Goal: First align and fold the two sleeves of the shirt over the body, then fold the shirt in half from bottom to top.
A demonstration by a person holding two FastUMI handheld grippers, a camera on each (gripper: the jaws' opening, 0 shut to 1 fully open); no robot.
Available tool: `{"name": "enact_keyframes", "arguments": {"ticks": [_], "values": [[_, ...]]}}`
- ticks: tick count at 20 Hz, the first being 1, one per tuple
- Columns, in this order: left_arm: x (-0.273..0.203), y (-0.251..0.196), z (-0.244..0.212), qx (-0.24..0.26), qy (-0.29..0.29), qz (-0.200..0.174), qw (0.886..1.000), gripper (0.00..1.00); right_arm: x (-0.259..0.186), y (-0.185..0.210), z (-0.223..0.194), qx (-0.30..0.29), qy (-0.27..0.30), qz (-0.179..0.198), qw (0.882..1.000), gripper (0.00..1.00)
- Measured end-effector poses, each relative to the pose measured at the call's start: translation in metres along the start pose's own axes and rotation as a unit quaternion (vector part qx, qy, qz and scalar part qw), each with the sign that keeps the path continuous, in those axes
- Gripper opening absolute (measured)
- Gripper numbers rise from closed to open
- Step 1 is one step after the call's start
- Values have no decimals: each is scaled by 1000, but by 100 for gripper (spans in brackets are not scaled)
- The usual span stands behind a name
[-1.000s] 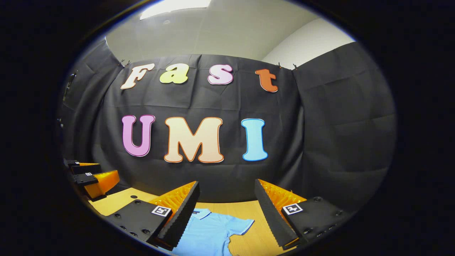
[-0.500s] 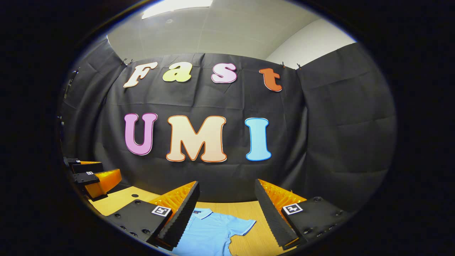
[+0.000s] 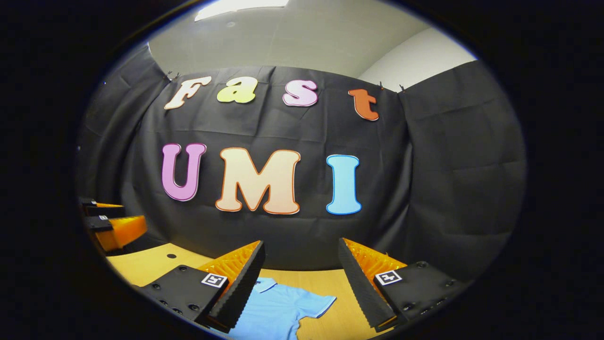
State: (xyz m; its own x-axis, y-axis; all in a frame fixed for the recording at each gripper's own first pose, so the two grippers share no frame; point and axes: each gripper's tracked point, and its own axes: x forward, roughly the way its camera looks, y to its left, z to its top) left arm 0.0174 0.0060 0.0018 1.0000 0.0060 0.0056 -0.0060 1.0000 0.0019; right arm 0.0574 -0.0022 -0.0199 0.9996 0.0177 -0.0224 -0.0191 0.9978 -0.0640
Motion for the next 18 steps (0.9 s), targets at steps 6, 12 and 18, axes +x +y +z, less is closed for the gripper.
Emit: {"name": "enact_keyframes", "arguments": {"ticks": [6, 12, 18], "values": [[15, 19, -2, 12, 3, 11, 1000, 97, 64, -17, -58, -5, 58, -24, 998, 98], [28, 46, -4, 28, 8, 27, 999, 97, 114, -33, -139, -12, 134, -57, 989, 98], [41, 69, -18, 29, 23, 40, 999, 97, 144, -54, -220, -27, 214, -90, 972, 98]]}}
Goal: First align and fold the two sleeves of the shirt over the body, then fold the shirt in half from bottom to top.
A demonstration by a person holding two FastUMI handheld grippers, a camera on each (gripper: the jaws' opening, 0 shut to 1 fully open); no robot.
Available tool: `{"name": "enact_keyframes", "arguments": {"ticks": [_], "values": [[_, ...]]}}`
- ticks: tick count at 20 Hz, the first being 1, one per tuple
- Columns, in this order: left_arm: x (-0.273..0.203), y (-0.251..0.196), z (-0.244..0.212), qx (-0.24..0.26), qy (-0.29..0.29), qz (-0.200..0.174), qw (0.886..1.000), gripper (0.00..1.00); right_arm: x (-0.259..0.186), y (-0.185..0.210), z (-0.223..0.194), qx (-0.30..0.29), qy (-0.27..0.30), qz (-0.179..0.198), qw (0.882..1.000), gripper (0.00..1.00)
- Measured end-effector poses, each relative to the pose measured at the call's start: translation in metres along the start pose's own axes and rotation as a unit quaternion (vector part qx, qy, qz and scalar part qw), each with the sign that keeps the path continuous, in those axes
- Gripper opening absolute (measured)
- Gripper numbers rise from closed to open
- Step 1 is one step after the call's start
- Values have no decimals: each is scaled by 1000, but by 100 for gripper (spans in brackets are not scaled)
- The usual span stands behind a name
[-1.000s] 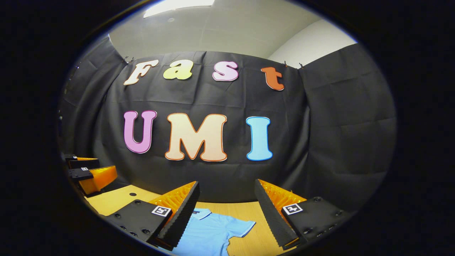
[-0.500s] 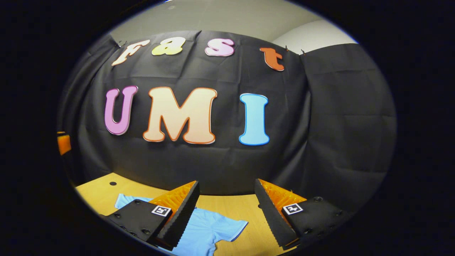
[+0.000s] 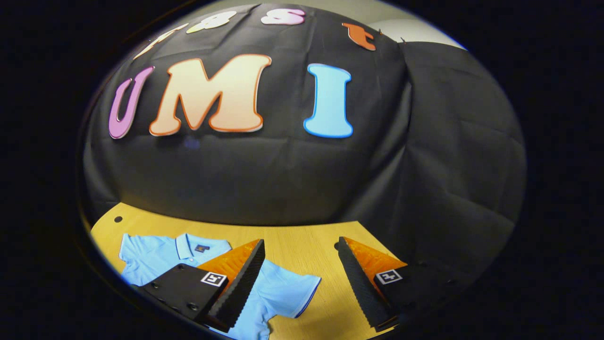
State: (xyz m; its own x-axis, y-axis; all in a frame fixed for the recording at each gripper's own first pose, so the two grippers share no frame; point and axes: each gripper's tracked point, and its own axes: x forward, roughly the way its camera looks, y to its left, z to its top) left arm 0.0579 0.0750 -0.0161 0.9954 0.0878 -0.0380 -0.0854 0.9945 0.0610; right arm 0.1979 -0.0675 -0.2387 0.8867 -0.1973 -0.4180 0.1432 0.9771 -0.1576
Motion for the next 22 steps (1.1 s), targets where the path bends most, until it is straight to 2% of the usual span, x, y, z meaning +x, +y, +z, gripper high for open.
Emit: {"name": "enact_keyframes", "arguments": {"ticks": [9, 15, 18, 20, 22], "values": [[15, 12, -24, -8, 31, 1, 999, 97, 56, 1, -109, -18, 132, -7, 991, 100], [20, 16, -34, -8, 47, 6, 999, 97, 71, -1, -166, 18, 225, -17, 974, 96], [22, 15, -34, -5, 47, 6, 999, 97, 72, 2, -177, 41, 247, -11, 968, 98], [24, 15, -32, -3, 47, 6, 999, 97, 72, 10, -181, 67, 260, 1, 963, 91], [25, 13, -33, -4, 48, 6, 999, 97, 75, 12, -179, 72, 258, 10, 963, 75]]}}
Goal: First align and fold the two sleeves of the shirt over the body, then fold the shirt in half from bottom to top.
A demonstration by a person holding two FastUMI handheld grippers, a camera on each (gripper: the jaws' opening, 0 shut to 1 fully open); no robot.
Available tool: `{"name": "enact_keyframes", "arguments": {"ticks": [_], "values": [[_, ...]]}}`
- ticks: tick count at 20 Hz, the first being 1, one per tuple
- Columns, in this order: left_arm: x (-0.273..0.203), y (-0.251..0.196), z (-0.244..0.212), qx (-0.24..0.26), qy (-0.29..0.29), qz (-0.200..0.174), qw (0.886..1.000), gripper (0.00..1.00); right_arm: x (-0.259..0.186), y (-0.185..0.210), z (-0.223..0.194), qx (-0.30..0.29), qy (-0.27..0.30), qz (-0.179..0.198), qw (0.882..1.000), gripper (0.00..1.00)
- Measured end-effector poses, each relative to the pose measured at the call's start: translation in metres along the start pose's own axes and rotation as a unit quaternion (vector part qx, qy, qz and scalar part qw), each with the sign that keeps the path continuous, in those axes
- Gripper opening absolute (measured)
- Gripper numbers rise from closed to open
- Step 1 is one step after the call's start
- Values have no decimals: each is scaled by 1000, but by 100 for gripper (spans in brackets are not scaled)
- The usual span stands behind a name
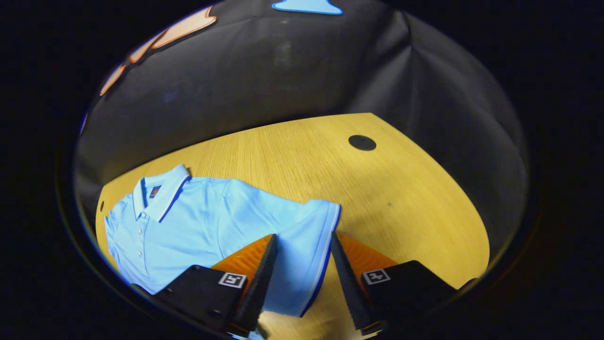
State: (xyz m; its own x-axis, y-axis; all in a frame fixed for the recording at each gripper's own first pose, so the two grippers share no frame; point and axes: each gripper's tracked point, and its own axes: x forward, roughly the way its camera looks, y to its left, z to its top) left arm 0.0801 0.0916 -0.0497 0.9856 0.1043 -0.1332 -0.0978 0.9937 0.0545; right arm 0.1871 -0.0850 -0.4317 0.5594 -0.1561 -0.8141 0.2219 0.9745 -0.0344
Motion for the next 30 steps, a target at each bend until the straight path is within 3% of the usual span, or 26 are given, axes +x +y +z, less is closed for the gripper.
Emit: {"name": "enact_keyframes", "arguments": {"ticks": [4, 7, 12, 15, 21, 22, 27, 28, 30], "values": [[1, 0, -6, -7, 9, -1, 1000, 97, -2, 14, -1, 15, 5, 10, 1000, 2], [0, 3, -7, -7, 10, 3, 1000, 98, -18, 39, 16, 44, -12, 44, 998, 3], [0, 7, -10, -15, 14, 7, 1000, 98, -47, 111, 36, 93, -20, 134, 986, 2], [-2, 9, -14, -21, 18, 8, 1000, 98, -51, 152, 16, 92, 6, 178, 980, 3], [7, 29, -40, -46, 45, 17, 998, 98, -46, 202, -20, 84, 40, 222, 971, 3], [10, 33, -47, -51, 52, 20, 997, 98, -48, 203, -22, 81, 44, 223, 970, 6], [41, 36, -95, -70, 96, 15, 993, 98, -82, 192, -20, 6, -7, 226, 974, 92], [49, 33, -105, -84, 107, 9, 991, 98, -93, 187, -16, -8, -22, 227, 974, 98], [66, 30, -127, -94, 128, 7, 987, 98, -114, 176, -12, -23, -46, 224, 973, 98]]}}
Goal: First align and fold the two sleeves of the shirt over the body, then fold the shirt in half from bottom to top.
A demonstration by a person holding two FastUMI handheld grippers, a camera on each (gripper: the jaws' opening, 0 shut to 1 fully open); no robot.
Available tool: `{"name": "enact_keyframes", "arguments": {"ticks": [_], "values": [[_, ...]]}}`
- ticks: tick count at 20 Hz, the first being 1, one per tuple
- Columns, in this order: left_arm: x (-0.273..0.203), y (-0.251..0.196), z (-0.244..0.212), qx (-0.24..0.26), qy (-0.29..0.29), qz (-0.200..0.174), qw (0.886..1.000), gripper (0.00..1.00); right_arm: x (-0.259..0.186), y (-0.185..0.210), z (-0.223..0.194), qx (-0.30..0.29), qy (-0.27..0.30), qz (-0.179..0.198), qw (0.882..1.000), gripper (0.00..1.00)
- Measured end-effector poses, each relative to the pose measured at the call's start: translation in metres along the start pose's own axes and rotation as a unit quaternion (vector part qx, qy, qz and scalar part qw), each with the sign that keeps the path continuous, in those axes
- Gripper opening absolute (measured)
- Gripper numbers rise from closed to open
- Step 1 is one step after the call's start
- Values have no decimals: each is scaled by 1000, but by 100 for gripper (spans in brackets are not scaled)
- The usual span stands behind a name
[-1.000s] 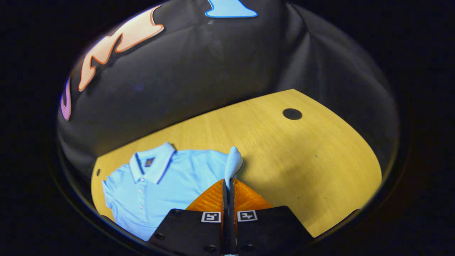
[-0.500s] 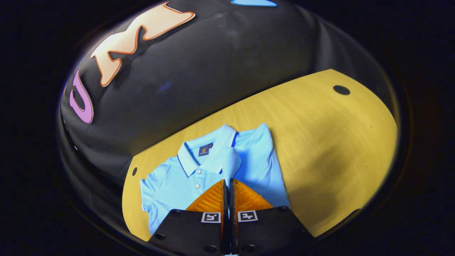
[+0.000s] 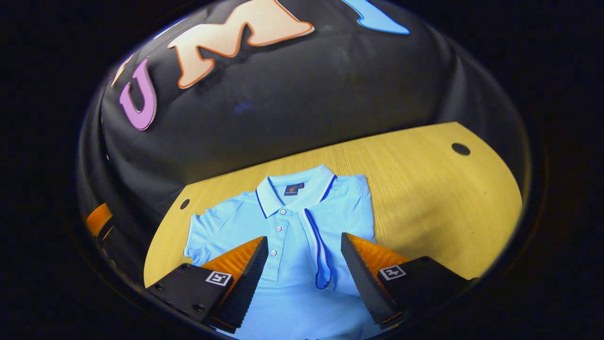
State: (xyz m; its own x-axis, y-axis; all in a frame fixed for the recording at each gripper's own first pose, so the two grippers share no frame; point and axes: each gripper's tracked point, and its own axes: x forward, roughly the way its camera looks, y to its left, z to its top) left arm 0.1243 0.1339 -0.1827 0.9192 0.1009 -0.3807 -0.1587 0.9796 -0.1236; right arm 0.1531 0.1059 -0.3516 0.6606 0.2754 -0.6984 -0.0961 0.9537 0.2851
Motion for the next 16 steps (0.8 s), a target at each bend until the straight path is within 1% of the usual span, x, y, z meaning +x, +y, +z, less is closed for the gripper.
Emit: {"name": "enact_keyframes", "arguments": {"ticks": [1, 2, 3, 5, 6, 7, 9, 11, 14, 16], "values": [[12, 1, -9, 0, 10, -1, 1000, 98, -12, -1, 1, -2, -5, 0, 1000, 92], [24, 1, -19, 0, 23, -3, 1000, 98, -22, -3, 3, 1, -11, -2, 1000, 97], [38, 2, -30, 1, 34, -1, 999, 96, -32, -6, 4, 4, -15, -2, 1000, 97], [60, 11, -50, -5, 60, 10, 998, 95, -48, -17, 5, 6, -23, -15, 1000, 97], [69, 16, -62, -12, 77, 18, 997, 95, -55, -25, 6, -3, -29, -26, 999, 92], [78, 20, -74, -20, 96, 26, 995, 95, -59, -33, 6, -18, -35, -39, 998, 97], [95, 30, -95, -27, 122, 43, 991, 95, -72, -41, 3, -42, -40, -50, 997, 97], [111, 41, -116, -18, 147, 63, 987, 95, -80, -43, -2, -50, -36, -52, 997, 98], [124, 48, -143, -11, 188, 71, 979, 95, -83, -49, -11, -44, -27, -56, 997, 97], [127, 54, -149, 12, 200, 84, 976, 94, -84, -51, -14, -43, -26, -58, 997, 97]]}}
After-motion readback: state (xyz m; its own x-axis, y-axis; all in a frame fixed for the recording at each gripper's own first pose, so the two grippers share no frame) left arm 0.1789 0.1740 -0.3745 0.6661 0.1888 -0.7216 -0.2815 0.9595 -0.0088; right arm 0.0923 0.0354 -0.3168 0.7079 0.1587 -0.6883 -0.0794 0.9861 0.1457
